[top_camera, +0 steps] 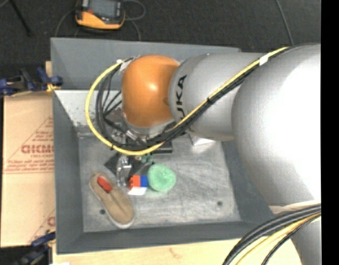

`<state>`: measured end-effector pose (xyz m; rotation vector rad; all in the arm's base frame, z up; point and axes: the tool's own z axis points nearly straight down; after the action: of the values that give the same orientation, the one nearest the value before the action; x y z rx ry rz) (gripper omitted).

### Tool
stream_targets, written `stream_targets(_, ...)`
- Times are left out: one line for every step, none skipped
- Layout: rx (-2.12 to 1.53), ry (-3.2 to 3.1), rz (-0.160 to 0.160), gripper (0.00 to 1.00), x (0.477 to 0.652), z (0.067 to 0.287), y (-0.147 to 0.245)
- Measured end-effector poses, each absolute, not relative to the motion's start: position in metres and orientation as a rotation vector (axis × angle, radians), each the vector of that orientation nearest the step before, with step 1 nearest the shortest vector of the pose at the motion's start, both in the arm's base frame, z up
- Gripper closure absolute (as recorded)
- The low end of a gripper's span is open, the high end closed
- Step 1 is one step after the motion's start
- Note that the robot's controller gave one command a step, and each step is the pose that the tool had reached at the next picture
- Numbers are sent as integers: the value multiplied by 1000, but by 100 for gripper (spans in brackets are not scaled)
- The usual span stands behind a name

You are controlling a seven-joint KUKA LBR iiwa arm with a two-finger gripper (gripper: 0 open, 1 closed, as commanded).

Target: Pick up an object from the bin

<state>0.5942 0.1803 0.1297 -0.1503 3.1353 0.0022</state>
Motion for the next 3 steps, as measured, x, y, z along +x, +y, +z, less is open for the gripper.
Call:
stream_targets(-533, 3090, 1, 100, 575, 78, 129)
stream_targets(-531, 3090, 1, 100, 575, 78, 129)
stream_targets(-524, 3098, 1, 100, 569, 117, 127)
